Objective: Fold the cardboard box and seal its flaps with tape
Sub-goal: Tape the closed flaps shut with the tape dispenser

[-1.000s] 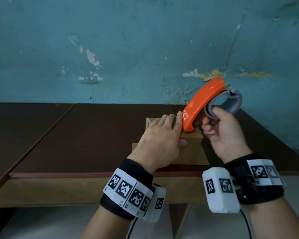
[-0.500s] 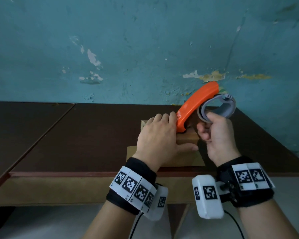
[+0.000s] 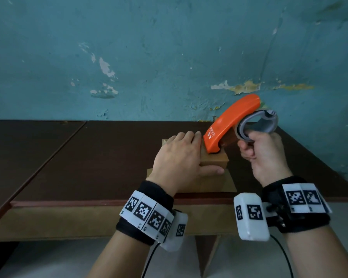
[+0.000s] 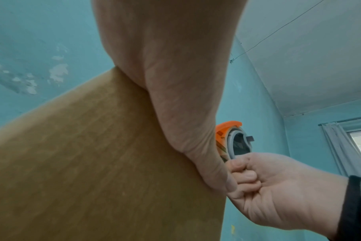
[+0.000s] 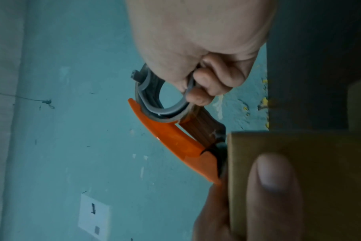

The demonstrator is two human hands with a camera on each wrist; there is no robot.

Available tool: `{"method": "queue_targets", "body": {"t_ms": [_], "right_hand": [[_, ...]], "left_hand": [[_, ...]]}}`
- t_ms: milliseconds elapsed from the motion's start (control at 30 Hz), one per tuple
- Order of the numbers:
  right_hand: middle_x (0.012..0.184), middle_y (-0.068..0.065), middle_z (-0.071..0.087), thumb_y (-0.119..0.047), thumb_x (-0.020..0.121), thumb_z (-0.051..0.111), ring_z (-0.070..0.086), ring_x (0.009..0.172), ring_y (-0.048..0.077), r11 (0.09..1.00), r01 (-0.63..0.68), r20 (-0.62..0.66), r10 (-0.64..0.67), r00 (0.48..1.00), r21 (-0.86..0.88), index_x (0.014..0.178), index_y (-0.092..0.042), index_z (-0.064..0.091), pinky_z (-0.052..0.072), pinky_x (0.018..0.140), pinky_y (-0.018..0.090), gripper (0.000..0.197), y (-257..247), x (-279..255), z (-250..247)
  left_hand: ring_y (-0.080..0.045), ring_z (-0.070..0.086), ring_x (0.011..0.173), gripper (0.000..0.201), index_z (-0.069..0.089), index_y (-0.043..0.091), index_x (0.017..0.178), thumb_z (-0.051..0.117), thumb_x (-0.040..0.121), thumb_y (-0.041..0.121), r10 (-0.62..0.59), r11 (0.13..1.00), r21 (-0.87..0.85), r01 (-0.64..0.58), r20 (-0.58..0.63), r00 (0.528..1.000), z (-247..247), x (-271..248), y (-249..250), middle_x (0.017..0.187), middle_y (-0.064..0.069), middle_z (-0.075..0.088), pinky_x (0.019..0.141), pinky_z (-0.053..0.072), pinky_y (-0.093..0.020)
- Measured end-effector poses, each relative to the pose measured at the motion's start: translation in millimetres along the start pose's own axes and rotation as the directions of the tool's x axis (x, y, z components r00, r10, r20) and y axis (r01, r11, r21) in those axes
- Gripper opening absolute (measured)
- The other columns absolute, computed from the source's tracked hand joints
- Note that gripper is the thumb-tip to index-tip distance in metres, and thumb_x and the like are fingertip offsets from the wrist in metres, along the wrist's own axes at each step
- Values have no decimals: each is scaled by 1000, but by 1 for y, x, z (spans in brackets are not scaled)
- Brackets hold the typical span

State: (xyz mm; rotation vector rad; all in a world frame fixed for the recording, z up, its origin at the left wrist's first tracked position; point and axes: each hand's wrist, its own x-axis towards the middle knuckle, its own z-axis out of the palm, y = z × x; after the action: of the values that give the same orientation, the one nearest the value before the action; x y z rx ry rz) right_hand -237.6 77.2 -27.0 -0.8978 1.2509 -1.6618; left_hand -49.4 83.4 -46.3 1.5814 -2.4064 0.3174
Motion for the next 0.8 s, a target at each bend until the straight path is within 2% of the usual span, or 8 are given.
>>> {"method": "queue_targets", "body": {"t_ms": [167,267,367,467,533,600,733,800], "right_hand": [[63,2,55,-1,93,53,45,38,4,986,95,-144,-115,983,-138,75,-14,57,29,35,14,22,-6,4,-18],[70,2,60,-2,93,55,49,47,8,970,127,-128,-156,980,-206,77,-15,59,36,39,13,21,-6,2,-20],[71,5,61,0,92,57,50,50,10,946,182,-77,-210,975,-269,74,-15,60,42,49,21,23,-9,0,-19],[71,6,62,2,89,59,52,43,-1,906,253,-26,-278,960,-340,73,-14,61,43,47,18,23,-13,0,-18],[70,2,63,3,86,62,53,43,-6,881,293,10,-312,950,-372,73,-16,63,42,44,12,24,-17,1,-16],[69,1,63,4,84,64,58,51,-1,864,317,32,-331,943,-391,74,-18,65,42,44,11,24,-19,4,-16],[86,-1,72,0,86,66,68,76,8,877,283,18,-300,954,-389,92,-18,71,51,56,16,19,-16,7,-18],[89,0,73,0,87,66,69,78,8,879,276,3,-298,954,-389,94,-17,71,52,58,18,19,-14,6,-19]], "left_hand": [[-22,46,139,112,30,12,161,35,82,91,-1,1000,16,1,10,1000,0,-1,0,151,-3,49,115,34,-38],[-21,47,137,110,31,14,160,34,82,91,4,1000,12,-4,4,1000,-1,-1,0,149,-2,50,114,36,-38],[-22,46,138,110,24,17,163,35,83,91,10,1000,-4,-10,0,1000,1,0,-1,149,-2,49,113,36,-39],[-21,47,138,109,18,15,165,38,86,88,15,1000,-10,-16,-64,998,4,-2,3,150,-2,50,111,39,-38],[-22,44,144,104,25,12,163,43,89,82,36,998,-40,-41,-112,993,7,-5,6,157,-4,48,115,37,-37],[-23,40,150,96,33,11,161,46,92,77,75,994,-65,-84,-142,987,9,-7,6,162,-6,45,120,34,-37],[-26,39,151,81,46,12,155,49,96,68,120,989,-72,-132,-146,982,12,-11,6,164,-9,41,120,35,-40],[-26,41,150,79,47,10,154,50,97,65,109,989,-78,-122,-151,982,12,-13,7,163,-10,43,122,34,-39]]}}
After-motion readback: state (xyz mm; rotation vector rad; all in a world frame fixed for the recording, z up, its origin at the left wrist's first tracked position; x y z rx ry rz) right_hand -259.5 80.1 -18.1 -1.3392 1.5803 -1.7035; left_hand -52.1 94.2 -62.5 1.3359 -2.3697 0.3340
